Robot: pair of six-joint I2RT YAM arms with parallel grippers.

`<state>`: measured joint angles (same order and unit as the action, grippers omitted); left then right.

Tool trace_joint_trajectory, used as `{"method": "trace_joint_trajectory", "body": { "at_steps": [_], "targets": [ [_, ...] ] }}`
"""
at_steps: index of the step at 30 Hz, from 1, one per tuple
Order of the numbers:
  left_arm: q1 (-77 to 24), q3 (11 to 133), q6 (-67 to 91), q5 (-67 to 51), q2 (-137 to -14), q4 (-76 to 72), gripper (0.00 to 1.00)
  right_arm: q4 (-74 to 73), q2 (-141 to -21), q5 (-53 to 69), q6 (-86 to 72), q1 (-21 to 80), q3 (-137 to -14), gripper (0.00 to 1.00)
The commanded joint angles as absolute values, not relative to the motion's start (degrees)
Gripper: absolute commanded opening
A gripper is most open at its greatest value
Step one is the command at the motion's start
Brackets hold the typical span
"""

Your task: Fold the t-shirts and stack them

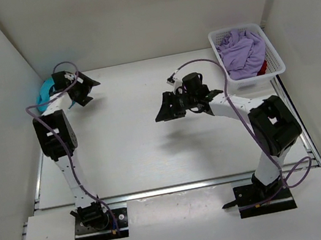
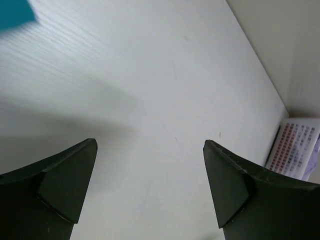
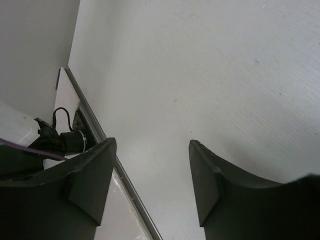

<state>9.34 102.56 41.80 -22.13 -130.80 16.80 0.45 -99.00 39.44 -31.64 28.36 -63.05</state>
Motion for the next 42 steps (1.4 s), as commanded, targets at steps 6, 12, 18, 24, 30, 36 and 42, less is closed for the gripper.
{"method": "trace_joint_trajectory", "body": {
  "at_steps": [6, 12, 18, 24, 30, 36, 42],
  "targets": [
    [7.39, 75.53, 45.26, -17.13, -107.70, 2.65, 0.99, -2.28, -95.01, 33.50, -29.44, 25.67, -69.33, 0.03],
    [-9.54, 62.16, 46.24, -18.28, -94.16, -7.72, 0.99, -6.50, -95.63, 27.26, -27.60, 17.78, -77.42, 0.00],
    [-33.99, 55.99, 35.26, -10.99, -90.34, -8.00, 0.98, -11.86, -95.18, 18.91, -25.84, 3.11, -84.01, 0.00],
    [-48.68, 54.32, 31.20, -13.26, -95.27, -7.64, 0.99, -19.58, -103.51, 8.90, -21.37, -7.64, -92.61, 0.00],
    [-53.25, 48.96, 31.73, -15.46, -95.72, -12.38, 0.98, -25.14, -115.65, 8.51, -17.67, -13.70, -104.40, 0.08],
    [-55.72, 47.11, 30.32, -18.10, -97.12, -13.09, 0.99, -29.79, -128.29, 12.83, -16.61, -16.52, -119.32, 0.36],
    [-53.88, 45.97, 31.90, -19.69, -97.03, -15.65, 0.99, -35.16, -135.96, 13.19, -16.87, -15.74, -129.63, 0.37]
  ]
}}
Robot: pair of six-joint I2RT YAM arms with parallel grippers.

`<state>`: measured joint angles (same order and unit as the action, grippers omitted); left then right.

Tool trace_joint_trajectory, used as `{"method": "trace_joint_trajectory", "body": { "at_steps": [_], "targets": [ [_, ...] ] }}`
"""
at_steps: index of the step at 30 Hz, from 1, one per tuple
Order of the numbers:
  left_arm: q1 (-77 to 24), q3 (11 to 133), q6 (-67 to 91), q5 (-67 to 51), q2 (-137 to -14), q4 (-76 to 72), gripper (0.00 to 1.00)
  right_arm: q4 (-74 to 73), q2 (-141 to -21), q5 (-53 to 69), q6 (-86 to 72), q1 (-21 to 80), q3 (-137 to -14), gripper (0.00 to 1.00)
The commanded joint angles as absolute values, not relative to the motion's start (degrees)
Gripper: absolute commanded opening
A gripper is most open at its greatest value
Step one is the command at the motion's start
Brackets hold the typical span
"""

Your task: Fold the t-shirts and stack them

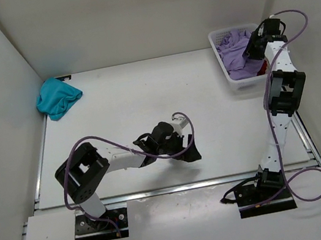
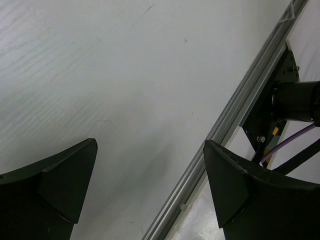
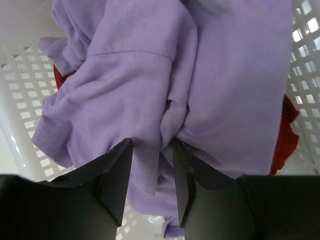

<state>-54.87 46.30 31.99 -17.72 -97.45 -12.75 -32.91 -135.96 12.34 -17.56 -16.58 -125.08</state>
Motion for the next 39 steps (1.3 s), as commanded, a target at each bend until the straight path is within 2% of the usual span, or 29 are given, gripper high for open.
{"method": "trace_joint_trajectory", "body": {
  "at_steps": [1, 2, 7, 9, 10, 15, 20, 24, 29, 31, 32, 35, 37, 39],
  "targets": [
    [-53.62, 45.97, 32.08, -19.60, -97.03, -15.47, 0.99, -34.37, -136.58, 13.01, -16.53, -15.65, -129.81, 0.37],
    [-53.96, 45.53, 31.56, -19.34, -97.03, -15.29, 0.99, -33.93, -136.93, 13.09, -17.05, -15.04, -129.81, 0.36],
    [-52.74, 45.70, 32.17, -19.07, -96.77, -15.21, 0.98, -33.92, -136.76, 13.10, -17.23, -14.94, -129.29, 0.10],
    [-53.17, 45.79, 32.25, -18.81, -96.94, -15.03, 0.99, -33.40, -135.79, 12.92, -17.14, -14.59, -128.50, 0.06],
    [-53.17, 45.88, 32.60, -18.81, -97.03, -14.86, 0.98, -33.40, -134.57, 12.75, -17.40, -14.68, -127.89, 0.00],
    [-52.91, 49.65, 30.77, -14.94, -96.33, -9.06, 0.98, -35.85, -129.21, 13.00, -19.68, -14.76, -128.93, 0.00],
    [-51.77, 54.75, 26.90, -8.80, -93.96, -0.10, 0.99, -36.56, -117.01, 15.99, -20.22, -12.14, -129.73, 0.00],
    [-45.72, 51.52, 31.53, -17.81, -90.89, -6.92, 0.99, -33.23, -103.32, 20.20, -20.04, -9.24, -123.25, 0.00],
    [-38.34, 47.02, 35.24, -23.38, -86.67, -11.16, 0.99, -8.93, -84.92, 39.26, -30.74, -8.18, -105.66, 0.00],
    [-35.78, 43.79, 36.64, -24.43, -84.13, -12.91, 0.91, -6.68, -79.39, 39.82, -32.43, -6.86, -105.73, 0.00],
    [-33.86, 43.07, 37.43, -24.61, -82.20, -13.79, 0.82, -7.72, -78.67, 39.64, -32.26, -5.29, -106.86, 0.00],
    [-29.02, 39.73, 39.55, -23.38, -78.41, -13.45, 0.71, -8.96, -75.59, 35.53, -28.48, 3.06, -110.56, 0.00],
    [-25.33, 36.93, 41.73, -23.90, -76.21, -13.80, 0.70, -9.40, -74.62, 32.79, -26.55, 9.03, -111.09, 0.00],
    [-19.98, 34.55, 42.89, -24.87, -73.84, -14.33, 0.69, -7.83, -75.05, 35.14, -27.33, 10.19, -109.35, 0.00]
  ]
}}
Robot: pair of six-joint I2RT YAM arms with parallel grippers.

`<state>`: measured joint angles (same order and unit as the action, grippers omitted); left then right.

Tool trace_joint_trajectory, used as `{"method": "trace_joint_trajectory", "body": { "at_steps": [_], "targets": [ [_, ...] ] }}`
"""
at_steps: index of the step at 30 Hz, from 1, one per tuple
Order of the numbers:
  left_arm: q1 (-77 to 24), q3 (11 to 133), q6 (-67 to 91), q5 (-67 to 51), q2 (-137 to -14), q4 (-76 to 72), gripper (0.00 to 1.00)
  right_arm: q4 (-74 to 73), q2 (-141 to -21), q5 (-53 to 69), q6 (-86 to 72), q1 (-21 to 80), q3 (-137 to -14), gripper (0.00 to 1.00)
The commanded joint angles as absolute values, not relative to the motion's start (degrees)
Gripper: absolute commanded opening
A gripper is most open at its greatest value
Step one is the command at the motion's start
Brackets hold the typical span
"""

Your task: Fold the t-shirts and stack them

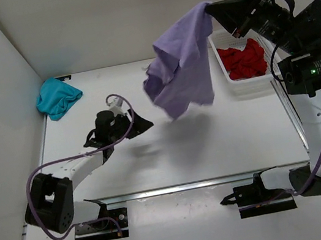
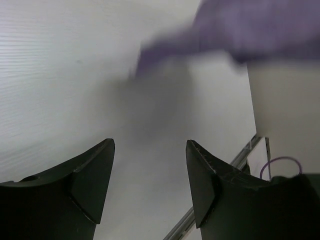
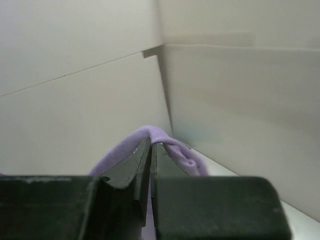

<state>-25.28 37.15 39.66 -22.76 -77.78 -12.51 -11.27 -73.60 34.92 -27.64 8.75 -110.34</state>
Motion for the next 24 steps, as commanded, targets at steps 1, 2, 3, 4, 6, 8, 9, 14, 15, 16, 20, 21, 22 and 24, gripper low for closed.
{"method": "trace_joint_trajectory", "body": {
  "at_steps": [1, 2, 3, 4, 6, 8, 9, 14, 15, 16, 20, 21, 22, 24],
  "targets": [
    [-17.43, 33.32, 43.41, -25.40, -72.00, -14.07, 0.70, -5.56, -74.71, 37.68, -29.68, 9.85, -106.55, 0.00],
    [-16.27, 32.27, 43.42, -25.49, -70.07, -13.63, 0.70, -4.58, -74.88, 38.40, -31.27, 9.84, -102.78, 0.00],
    [-14.43, 31.39, 43.24, -25.49, -68.66, -13.10, 0.70, -1.44, -74.62, 40.06, -32.33, 9.41, -100.22, 0.00],
    [-13.02, 30.59, 43.24, -24.88, -67.60, -12.40, 0.70, 3.03, -74.18, 40.51, -35.13, 8.88, -93.76, 0.00],
    [-10.99, 29.18, 42.72, -24.44, -64.09, -11.35, 0.70, 10.51, -74.96, 43.93, -39.63, 7.65, -84.23, 0.00],
    [-10.37, 28.92, 41.31, -22.16, -62.67, -9.94, 0.70, 14.75, -77.94, 44.73, -43.75, 7.56, -75.71, 0.00],
    [-10.72, 29.26, 40.09, -21.71, -62.49, -8.28, 0.70, 16.85, -79.61, 45.00, -43.51, 8.08, -74.46, 0.00],
    [-12.48, 29.18, 37.53, -17.67, -63.63, -5.89, 0.70, 10.82, -98.57, 46.58, -40.43, 7.66, -80.92, 0.00],
    [-12.92, 29.09, 37.36, -16.97, -63.81, -5.45, 0.69, 10.20, -100.96, 47.10, -41.65, 6.78, -82.17, 0.00],
    [-13.62, 29.44, 36.57, -16.61, -64.16, -4.67, 0.69, 12.20, -101.77, 48.50, -42.27, 5.46, -82.18, 0.01],
    [-18.70, 29.27, 34.45, -10.64, -64.95, -1.94, 0.69, 6.99, -105.28, 46.42, -41.58, 1.15, -87.17, 0.07],
    [-19.42, 29.62, 34.02, -9.42, -65.39, -1.85, 0.69, 4.07, -105.99, 45.45, -38.70, 0.88, -90.58, 0.19],
    [-20.12, 29.27, 33.75, -8.71, -65.65, -1.85, 0.69, -2.40, -105.82, 42.31, -35.19, 0.70, -93.31, 0.25],
    [-19.87, 28.66, 35.32, -10.71, -65.92, -3.51, 0.69, -12.26, -104.08, 33.19, -29.31, 3.76, -95.00, 0.43]
  ]
}}
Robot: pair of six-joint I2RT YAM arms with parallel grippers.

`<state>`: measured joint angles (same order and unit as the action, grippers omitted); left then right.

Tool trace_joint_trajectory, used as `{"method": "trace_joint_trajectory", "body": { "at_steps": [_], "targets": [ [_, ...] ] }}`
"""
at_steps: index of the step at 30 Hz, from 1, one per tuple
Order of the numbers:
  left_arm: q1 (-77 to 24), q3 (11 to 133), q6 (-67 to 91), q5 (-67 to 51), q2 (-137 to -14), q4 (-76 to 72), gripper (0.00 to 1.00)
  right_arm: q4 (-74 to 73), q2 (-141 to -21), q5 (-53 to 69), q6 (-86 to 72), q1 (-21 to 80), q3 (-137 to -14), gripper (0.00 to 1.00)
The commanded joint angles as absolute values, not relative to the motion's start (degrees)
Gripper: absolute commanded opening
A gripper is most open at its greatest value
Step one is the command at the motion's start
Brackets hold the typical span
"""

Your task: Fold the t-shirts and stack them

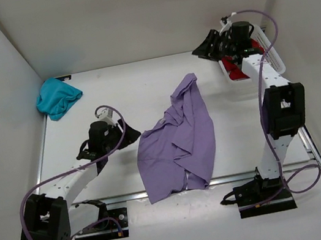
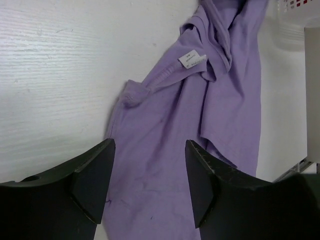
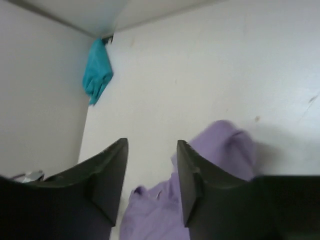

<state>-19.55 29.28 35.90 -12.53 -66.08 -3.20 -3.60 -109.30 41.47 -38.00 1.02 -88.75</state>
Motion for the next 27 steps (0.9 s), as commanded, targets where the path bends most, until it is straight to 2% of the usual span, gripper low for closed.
{"method": "trace_joint_trajectory", "body": {
  "at_steps": [1, 2, 4, 7, 8, 12, 14, 16, 17, 18, 19, 25, 27],
  "targets": [
    [-19.52, 28.65, 35.68, -12.03, -66.53, -3.78, 0.68, -13.87, -102.58, 30.61, -25.79, 4.82, -94.75, 0.45],
    [-18.64, 29.17, 36.21, -12.48, -66.53, -3.95, 0.68, -16.06, -101.61, 25.97, -24.27, 8.05, -94.05, 0.46],
    [-17.85, 32.94, 35.42, -13.62, -67.14, -2.64, 0.66, -17.31, -98.28, 20.76, -20.06, 15.60, -89.59, 0.39],
    [-12.23, 36.64, 37.17, -20.80, -69.60, -2.90, 0.65, -12.23, -94.93, 20.39, -19.69, 25.45, -78.01, 0.05],
    [-10.04, 37.26, 37.53, -22.40, -70.83, -2.99, 0.64, -9.87, -94.14, 20.91, -19.86, 27.40, -75.61, 0.01],
    [-7.47, 38.76, 39.28, -25.84, -72.33, -4.30, 0.64, -11.33, -93.34, 16.36, -16.19, 41.88, -67.69, 0.00],
    [-6.60, 37.54, 40.60, -27.32, -72.94, -6.50, 0.64, -12.56, -93.26, 13.29, -15.64, 48.75, -65.49, 0.06],
    [-5.19, 37.79, 41.66, -28.73, -73.99, -7.99, 0.64, -13.27, -93.95, 9.68, -13.72, 56.74, -64.17, 0.22],
    [-3.97, 37.79, 42.01, -29.18, -74.70, -8.00, 0.63, -12.66, -94.22, 7.23, -13.62, 58.52, -64.42, 0.28],
    [-3.17, 37.97, 42.88, -30.31, -74.97, -9.13, 0.63, -12.13, -95.35, 5.38, -13.80, 60.71, -64.95, 0.39],
    [-2.21, 37.88, 43.67, -31.45, -75.06, -9.84, 0.63, -12.48, -97.19, 3.53, -13.28, 62.12, -65.47, 0.45],
    [-0.01, 37.61, 44.21, -29.88, -73.30, -9.67, 0.63, -11.08, -106.69, -3.67, -11.69, 63.81, -72.33, 0.50],
    [4.38, 38.23, 45.43, -32.85, -73.82, -9.93, 0.63, -10.81, -109.94, -5.27, -12.22, 63.55, -75.13, 0.51]
  ]
}}
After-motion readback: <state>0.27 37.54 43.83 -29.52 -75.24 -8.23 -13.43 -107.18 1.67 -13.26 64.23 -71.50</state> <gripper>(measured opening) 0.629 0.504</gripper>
